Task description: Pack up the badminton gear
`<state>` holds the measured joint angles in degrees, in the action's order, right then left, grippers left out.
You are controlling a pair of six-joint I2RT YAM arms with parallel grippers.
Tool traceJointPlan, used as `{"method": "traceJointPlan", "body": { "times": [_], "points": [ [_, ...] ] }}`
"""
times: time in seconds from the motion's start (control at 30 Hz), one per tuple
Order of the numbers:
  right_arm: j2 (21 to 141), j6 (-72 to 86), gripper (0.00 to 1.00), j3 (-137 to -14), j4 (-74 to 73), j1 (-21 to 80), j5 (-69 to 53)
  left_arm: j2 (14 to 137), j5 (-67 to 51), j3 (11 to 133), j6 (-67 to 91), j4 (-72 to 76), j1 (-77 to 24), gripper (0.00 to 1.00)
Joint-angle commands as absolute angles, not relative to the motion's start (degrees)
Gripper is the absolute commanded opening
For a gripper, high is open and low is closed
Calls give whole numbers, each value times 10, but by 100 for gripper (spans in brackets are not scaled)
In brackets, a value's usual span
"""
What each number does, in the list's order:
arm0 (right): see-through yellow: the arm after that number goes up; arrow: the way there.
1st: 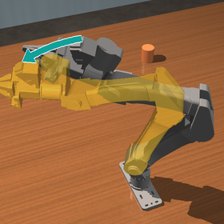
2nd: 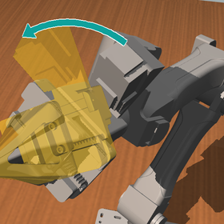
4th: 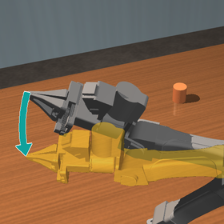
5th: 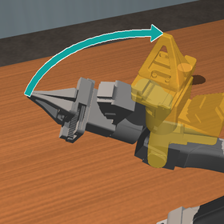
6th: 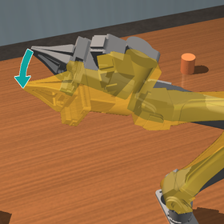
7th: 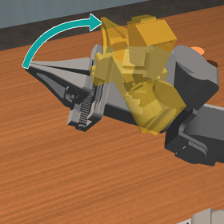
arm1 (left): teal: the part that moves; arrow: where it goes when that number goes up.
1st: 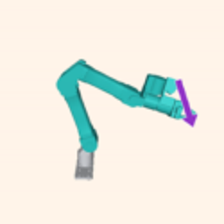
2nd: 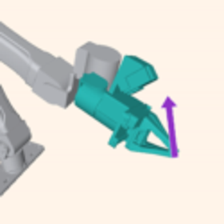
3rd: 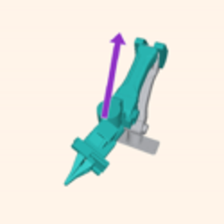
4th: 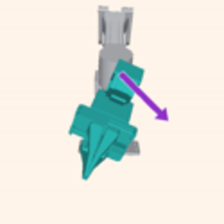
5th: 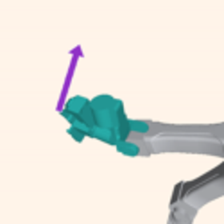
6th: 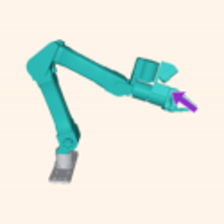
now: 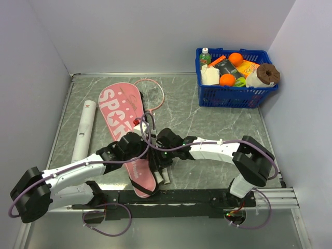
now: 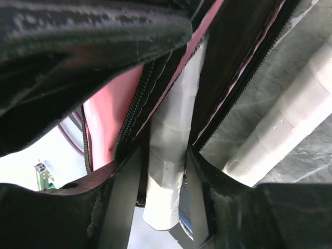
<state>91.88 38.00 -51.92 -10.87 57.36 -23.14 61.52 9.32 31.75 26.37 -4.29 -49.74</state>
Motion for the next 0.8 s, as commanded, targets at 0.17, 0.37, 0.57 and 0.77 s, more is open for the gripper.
{"method": "traceJointPlan", "body": {
  "times": [0.17, 0.37, 0.57, 0.77],
  "points": [
    [860, 361, 52, -522, -122, 563, -164, 603, 57, 309, 243, 32, -527, 1],
    [823, 364, 53, -470, -117, 536, -147, 615, 62, 295, 229, 56, -533, 1],
    [791, 368, 48, -409, -84, 528, -156, 621, 59, 290, 217, 68, -538, 1],
    [776, 378, 42, -379, -47, 527, -198, 623, 68, 288, 212, 70, -541, 1]
  ]
}}
